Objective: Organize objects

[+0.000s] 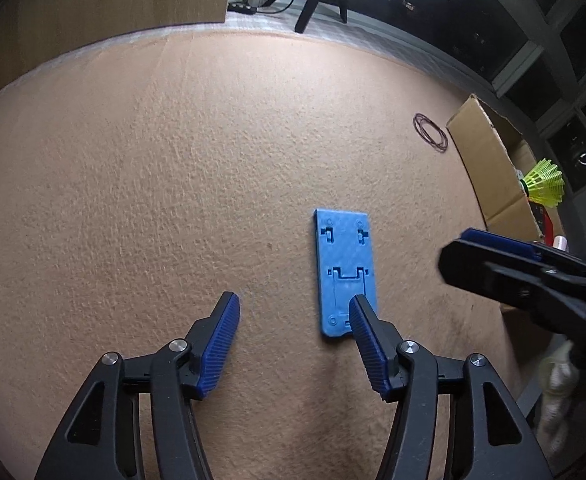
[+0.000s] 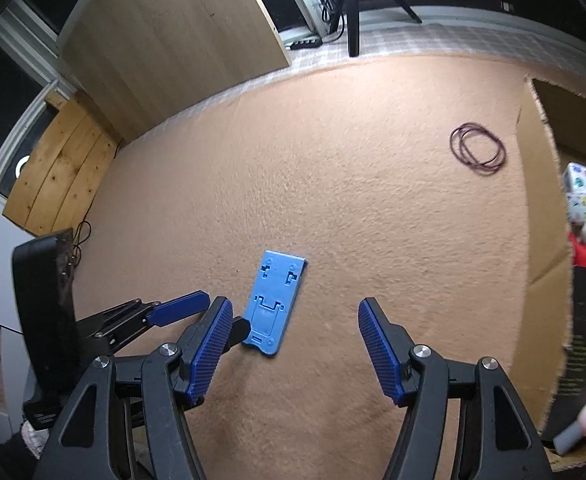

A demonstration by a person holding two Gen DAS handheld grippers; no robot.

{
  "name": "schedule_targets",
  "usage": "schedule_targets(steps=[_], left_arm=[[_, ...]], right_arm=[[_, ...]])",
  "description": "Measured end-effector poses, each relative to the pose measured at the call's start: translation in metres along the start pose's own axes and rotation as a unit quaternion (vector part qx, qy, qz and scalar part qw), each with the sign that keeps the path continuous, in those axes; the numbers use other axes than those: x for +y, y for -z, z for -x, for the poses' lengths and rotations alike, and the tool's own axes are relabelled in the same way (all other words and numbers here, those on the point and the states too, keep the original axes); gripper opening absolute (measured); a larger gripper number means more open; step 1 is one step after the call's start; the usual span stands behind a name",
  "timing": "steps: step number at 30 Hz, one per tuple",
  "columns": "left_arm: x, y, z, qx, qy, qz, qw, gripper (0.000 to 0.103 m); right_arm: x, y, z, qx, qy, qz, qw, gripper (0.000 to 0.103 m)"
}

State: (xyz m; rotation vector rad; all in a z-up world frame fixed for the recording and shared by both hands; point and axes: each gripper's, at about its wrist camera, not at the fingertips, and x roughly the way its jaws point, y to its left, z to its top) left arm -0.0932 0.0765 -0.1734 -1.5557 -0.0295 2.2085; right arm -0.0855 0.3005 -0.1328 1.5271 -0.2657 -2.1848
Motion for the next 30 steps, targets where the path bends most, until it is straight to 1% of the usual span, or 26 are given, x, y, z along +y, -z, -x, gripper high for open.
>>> schedule_targets(steps=[3,7,12,14,16,18,19,20,22,23,24,26,30], left_arm=[[0.0,0.0,0.001,0.002,0.012,-0.007,0.9999,0.066],[0.001,0.0,0.001,0.005,0.032,-0.015,0.9994,0.066],[0.003,-0.004,0.001,0.012,0.063,-0.02,0.9978,0.065],[0.004,-0.005,0.001,0.017,0.075,-0.024,0.9967,0.062],[0.002,-0.005,0.001,0.022,0.085,-0.029,0.9957,0.054],[0.001,-0.007,-0.002,0.024,0.092,-0.036,0.9948,0.051],[0.0,-0.008,-0.003,0.026,0.098,-0.039,0.9941,0.048],[-0.001,-0.01,-0.006,0.028,0.102,-0.042,0.9935,0.047],[-0.002,-0.011,-0.006,0.027,0.108,-0.043,0.9929,0.043],[-0.002,-0.012,-0.007,0.029,0.113,-0.043,0.9923,0.04],[-0.001,-0.014,-0.008,0.031,0.116,-0.042,0.9919,0.037],[-0.003,-0.018,-0.013,0.032,0.12,-0.044,0.9913,0.035],[-0.007,-0.019,-0.014,0.031,0.118,-0.047,0.9914,0.033]], right_arm=[[-0.001,-0.001,-0.009,0.012,-0.004,-0.011,1.0,0.062],[0.0,-0.002,-0.019,0.022,-0.004,-0.015,1.0,0.062],[-0.001,-0.005,-0.031,0.051,-0.014,-0.025,0.998,0.062],[0.0,-0.007,-0.036,0.058,-0.02,-0.027,0.998,0.062],[0.001,-0.009,-0.039,0.063,-0.03,-0.03,0.997,0.062],[0.002,-0.011,-0.042,0.067,-0.033,-0.03,0.997,0.06],[0.002,-0.011,-0.043,0.069,-0.034,-0.03,0.997,0.059],[0.003,-0.012,-0.045,0.072,-0.035,-0.029,0.996,0.055],[0.005,-0.015,-0.047,0.073,-0.034,-0.022,0.996,0.053],[0.006,-0.016,-0.048,0.076,-0.034,-0.019,0.996,0.05],[0.007,-0.016,-0.049,0.079,-0.034,-0.017,0.996,0.045],[0.009,-0.016,-0.052,0.084,-0.034,-0.009,0.996,0.039],[0.014,-0.017,-0.053,0.082,-0.025,0.002,0.996,0.037]])
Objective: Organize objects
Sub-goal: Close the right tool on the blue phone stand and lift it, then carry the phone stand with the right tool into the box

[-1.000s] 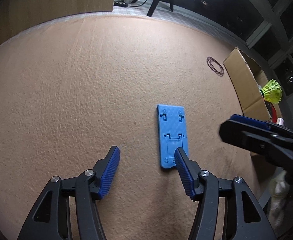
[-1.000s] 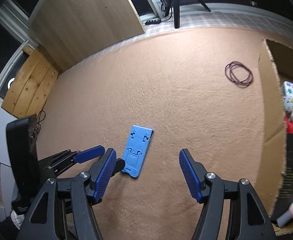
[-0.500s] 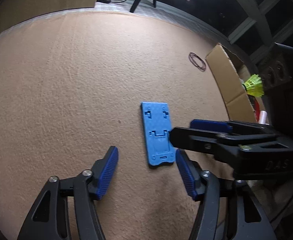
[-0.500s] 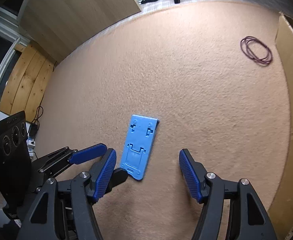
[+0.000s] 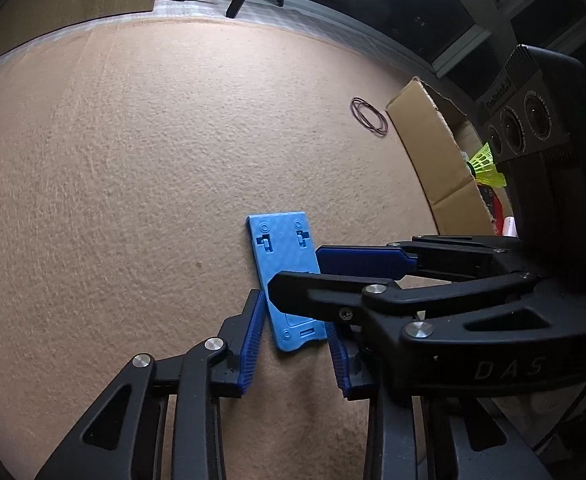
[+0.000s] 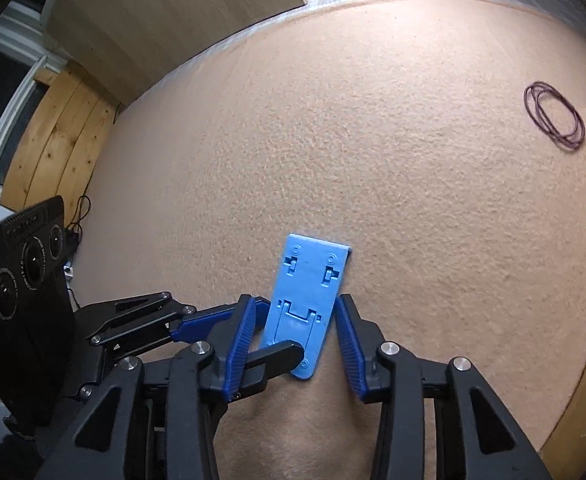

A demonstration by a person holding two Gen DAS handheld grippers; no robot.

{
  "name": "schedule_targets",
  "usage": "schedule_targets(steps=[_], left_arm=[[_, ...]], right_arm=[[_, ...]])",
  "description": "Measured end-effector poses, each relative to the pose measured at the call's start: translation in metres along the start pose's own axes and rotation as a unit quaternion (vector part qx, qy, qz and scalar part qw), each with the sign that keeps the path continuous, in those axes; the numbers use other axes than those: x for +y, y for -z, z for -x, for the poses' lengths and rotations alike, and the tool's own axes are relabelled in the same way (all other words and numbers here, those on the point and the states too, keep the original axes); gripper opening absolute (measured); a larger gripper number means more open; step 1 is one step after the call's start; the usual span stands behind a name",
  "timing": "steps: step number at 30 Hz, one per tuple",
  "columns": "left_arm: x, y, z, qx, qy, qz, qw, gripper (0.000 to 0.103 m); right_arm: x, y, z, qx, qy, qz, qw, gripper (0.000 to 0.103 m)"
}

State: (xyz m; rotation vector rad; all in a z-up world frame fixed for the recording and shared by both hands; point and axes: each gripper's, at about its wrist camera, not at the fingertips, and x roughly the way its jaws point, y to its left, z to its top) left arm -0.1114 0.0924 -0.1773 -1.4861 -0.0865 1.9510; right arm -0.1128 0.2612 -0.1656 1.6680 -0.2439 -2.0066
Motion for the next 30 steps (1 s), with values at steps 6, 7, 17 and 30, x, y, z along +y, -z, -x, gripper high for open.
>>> schedule_targets(steps=[6,7,17,30], left_arm=[[-0.007,-0.004,0.003,-0.002,0.0,0.001,1.0,0.032],[-0.01,-0.006,0.004,-0.005,0.0,-0.001,1.0,0.032],[-0.065,-0.028,0.017,-0.029,0.017,-0.058,0.9978,0.031],[-0.173,-0.049,-0.012,-0.025,0.062,-0.139,0.988,0.031]], right_arm=[[0.001,0.001,0.009,-0.013,0.009,0.005,1.0,0.036],[0.001,0.002,0.014,-0.019,0.012,0.006,1.0,0.036],[-0.017,0.005,0.074,-0.083,0.035,-0.01,0.996,0.036],[-0.076,0.033,0.152,-0.142,0.068,-0.071,0.985,0.036]])
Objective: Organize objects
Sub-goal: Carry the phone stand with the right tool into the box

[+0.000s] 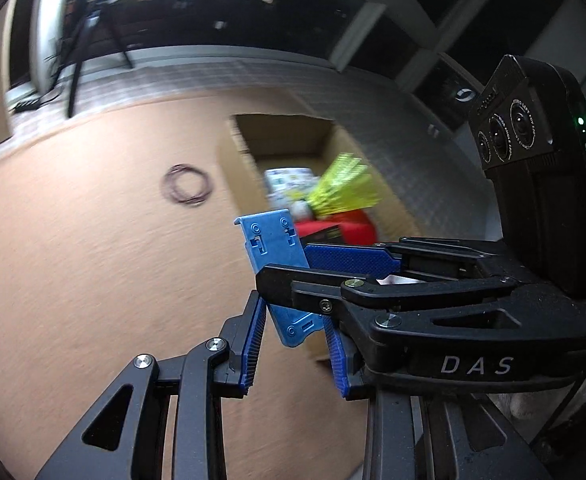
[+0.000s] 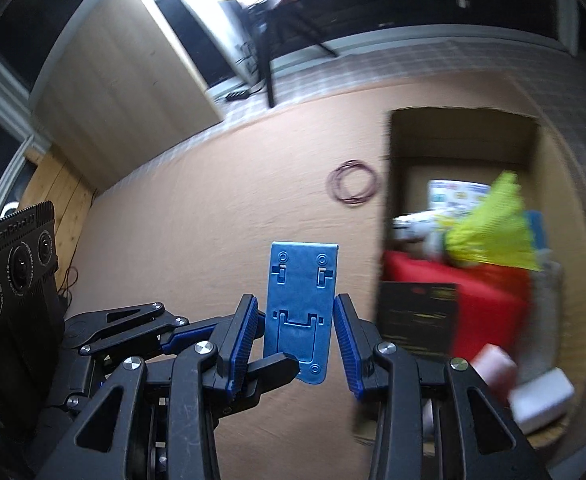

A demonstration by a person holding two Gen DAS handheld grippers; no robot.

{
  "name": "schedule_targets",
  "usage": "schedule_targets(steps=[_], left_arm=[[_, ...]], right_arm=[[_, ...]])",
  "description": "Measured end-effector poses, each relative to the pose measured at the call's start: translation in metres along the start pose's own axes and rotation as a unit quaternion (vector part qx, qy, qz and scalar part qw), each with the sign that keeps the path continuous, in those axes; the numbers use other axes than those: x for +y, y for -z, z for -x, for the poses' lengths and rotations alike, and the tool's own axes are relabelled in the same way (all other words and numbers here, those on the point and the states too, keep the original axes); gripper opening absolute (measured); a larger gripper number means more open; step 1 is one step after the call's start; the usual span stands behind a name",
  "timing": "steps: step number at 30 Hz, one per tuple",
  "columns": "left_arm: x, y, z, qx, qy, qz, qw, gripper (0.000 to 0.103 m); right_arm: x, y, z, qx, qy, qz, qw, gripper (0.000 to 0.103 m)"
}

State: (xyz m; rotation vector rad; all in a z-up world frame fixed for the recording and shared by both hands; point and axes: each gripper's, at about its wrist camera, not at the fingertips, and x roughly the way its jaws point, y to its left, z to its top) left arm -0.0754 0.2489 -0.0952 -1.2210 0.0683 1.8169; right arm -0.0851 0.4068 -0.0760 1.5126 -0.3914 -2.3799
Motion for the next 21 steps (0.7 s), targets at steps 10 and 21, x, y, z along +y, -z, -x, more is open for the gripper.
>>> schedule_targets(steps=[10,21], left_arm=[[-0.042,-0.01,-0.034,0.022,0.023,-0.03,0.999,0.031],[-0.051,-0.011,-0.05,0.036,0.013,-0.04,0.9985,0.031]], right_arm=[[-0.043,0.009,0.026,-0.017,0.016,-0.035,0.999,0.036],[-0.051,0.013,0.028,-0.018,0.017,-0.043,0.999,0.037]])
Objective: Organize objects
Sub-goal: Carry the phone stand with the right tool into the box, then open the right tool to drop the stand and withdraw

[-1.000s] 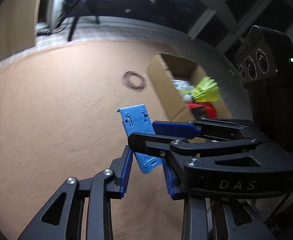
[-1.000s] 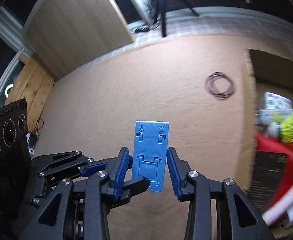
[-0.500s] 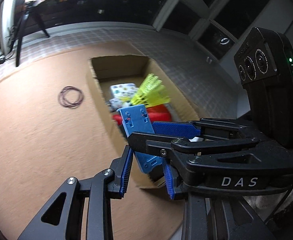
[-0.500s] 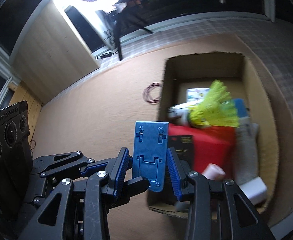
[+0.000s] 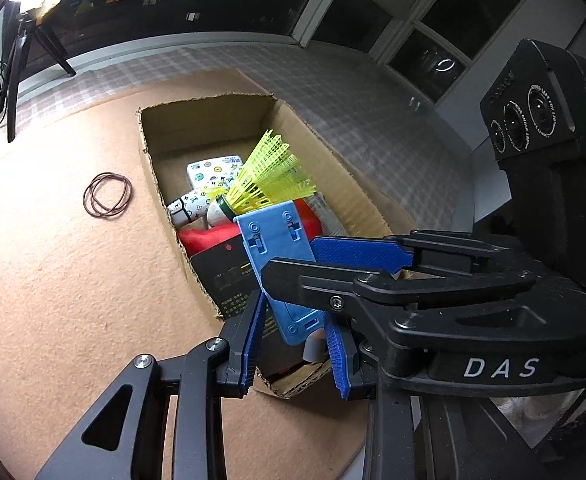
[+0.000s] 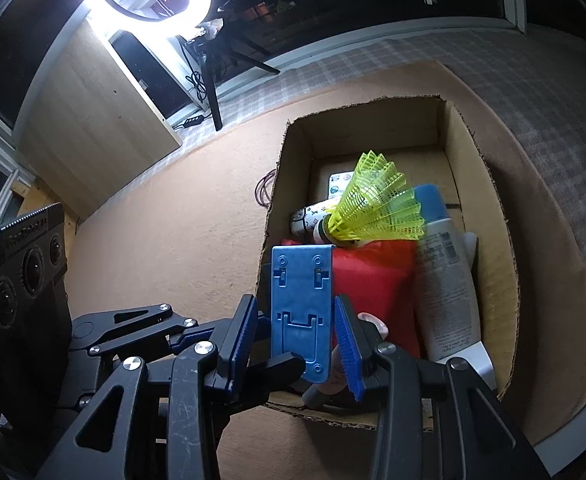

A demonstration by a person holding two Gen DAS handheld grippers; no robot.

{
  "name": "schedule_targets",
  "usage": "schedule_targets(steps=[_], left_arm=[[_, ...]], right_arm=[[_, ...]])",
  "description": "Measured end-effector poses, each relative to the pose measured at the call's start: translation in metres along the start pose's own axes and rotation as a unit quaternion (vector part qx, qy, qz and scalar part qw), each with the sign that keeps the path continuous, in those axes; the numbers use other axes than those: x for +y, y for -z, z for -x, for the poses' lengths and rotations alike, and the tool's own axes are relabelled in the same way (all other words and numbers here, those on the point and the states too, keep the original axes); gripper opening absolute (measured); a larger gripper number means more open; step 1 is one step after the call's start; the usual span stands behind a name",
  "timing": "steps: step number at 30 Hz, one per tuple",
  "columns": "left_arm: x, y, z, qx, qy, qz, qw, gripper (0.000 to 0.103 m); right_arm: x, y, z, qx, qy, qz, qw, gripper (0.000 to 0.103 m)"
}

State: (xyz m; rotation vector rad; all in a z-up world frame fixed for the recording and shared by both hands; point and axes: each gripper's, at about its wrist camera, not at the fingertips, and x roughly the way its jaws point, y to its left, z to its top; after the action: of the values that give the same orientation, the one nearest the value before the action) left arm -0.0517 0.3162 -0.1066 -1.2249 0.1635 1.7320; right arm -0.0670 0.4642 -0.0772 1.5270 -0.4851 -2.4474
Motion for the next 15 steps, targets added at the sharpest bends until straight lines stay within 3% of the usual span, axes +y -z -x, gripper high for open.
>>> schedule_targets(steps=[10,15], left_arm=[[0.01,0.007,0.013,-0.007,-0.013,0.007,0.9999,0.034],[0.03,0.021,0.037,-0.019,-0.041,0.023,0.9987,0.035]], right_arm=[[0.01,-0.006,0.009,-0.022,0.004,0.001,1.0,0.043],[0.023,-0.014,0.011,-0.026,-0.004,0.018,1.0,0.043]])
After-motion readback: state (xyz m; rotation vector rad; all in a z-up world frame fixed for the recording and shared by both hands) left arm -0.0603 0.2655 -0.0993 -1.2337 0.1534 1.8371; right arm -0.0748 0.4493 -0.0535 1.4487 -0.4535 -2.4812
